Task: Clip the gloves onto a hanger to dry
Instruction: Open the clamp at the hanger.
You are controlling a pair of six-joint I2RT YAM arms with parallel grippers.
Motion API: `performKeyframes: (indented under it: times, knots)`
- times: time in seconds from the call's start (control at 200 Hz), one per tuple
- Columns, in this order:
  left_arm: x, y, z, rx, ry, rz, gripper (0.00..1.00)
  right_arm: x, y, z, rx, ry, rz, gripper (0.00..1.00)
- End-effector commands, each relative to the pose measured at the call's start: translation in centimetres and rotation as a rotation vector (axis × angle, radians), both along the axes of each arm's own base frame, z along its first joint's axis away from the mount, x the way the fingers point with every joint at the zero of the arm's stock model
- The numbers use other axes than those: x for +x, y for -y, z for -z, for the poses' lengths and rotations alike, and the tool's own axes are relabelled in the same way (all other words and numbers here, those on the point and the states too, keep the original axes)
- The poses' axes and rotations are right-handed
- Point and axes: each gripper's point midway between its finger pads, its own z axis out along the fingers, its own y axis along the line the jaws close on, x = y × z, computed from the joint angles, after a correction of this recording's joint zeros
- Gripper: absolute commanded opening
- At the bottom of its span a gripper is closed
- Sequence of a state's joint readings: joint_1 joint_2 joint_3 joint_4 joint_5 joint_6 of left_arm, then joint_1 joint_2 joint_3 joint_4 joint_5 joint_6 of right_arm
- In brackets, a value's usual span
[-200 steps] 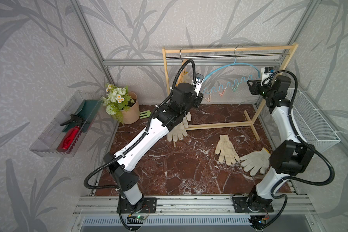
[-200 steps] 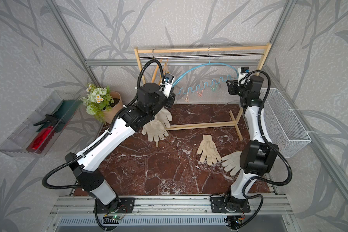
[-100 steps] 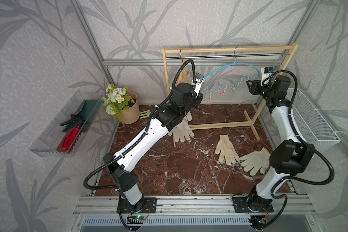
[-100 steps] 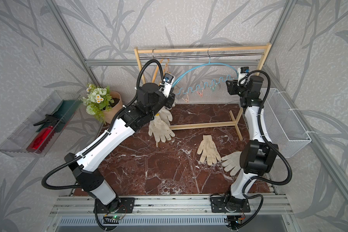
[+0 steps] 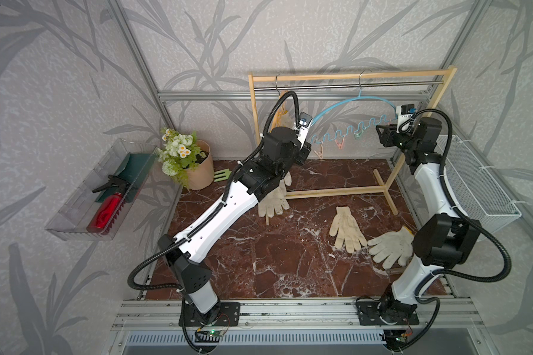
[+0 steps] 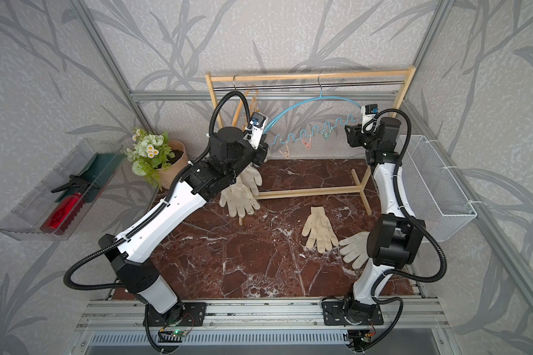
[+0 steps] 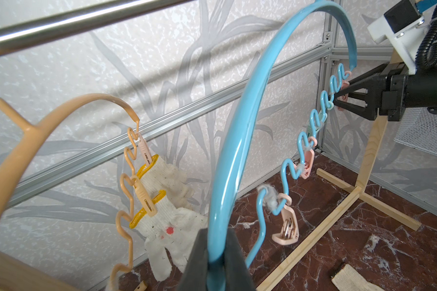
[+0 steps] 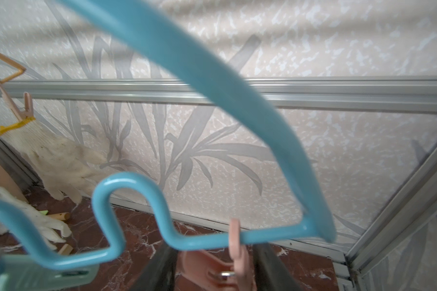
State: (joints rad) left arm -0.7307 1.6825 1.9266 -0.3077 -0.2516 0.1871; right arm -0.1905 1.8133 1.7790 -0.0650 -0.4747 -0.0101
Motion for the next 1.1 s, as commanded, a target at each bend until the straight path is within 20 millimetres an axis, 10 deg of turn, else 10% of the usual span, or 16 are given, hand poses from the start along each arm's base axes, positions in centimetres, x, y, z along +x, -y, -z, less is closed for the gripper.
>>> performKeyframes:
  times: [0.0, 0.525, 1.095]
  knots:
    - [-1.1, -0.9, -1.8, -0.032, 0.027, 0.010, 0.01, -0.3, 0.1, -1.2, -0.036, 0.038, 0.024, 0.43]
    - [-1.1, -0.9, -1.7, -0.030, 0.024, 0.011, 0.01, -0.2, -0.5, -2.7, -0.044, 0.075, 0.027, 0.51]
    - [-1.1, -0.8, -1.4, -0.029, 0.018, 0.012, 0.00, -0.7, -0.6, -4.0, -0.023, 0.101, 0.040, 0.29]
